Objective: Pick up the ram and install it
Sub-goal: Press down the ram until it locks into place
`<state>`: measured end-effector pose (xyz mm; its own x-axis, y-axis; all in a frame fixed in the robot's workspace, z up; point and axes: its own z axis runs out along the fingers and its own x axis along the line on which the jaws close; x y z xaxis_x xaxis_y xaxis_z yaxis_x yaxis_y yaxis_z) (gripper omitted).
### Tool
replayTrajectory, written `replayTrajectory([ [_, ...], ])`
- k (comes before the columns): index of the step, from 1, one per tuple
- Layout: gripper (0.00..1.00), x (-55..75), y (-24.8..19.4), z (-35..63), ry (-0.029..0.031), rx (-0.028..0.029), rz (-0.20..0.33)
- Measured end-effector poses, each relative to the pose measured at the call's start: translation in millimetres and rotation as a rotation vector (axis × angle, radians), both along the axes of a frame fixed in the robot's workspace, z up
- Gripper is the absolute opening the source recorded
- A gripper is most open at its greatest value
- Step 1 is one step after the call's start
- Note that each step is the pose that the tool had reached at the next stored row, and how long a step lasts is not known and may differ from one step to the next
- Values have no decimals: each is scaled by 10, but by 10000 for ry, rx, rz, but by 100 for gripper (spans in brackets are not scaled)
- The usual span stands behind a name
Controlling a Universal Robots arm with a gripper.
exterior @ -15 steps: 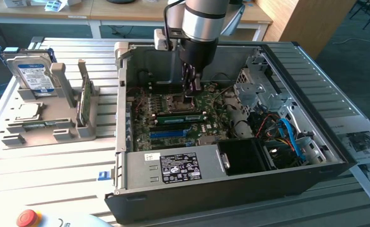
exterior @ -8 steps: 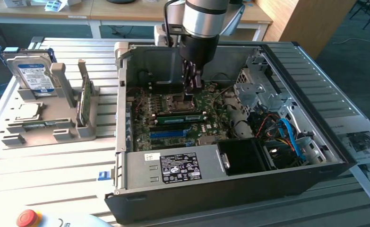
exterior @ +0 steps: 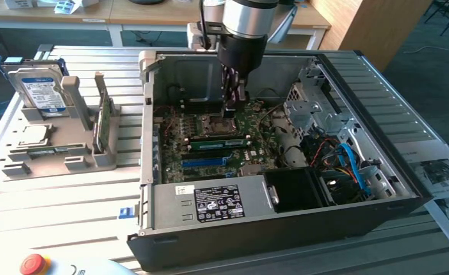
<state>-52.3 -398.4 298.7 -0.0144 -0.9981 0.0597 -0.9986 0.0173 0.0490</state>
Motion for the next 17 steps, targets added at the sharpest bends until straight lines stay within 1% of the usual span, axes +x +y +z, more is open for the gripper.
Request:
replayTrajectory([
  [9,10,0,0,52,10,-3,0],
  [17,10,0,0,57,8,0,1],
])
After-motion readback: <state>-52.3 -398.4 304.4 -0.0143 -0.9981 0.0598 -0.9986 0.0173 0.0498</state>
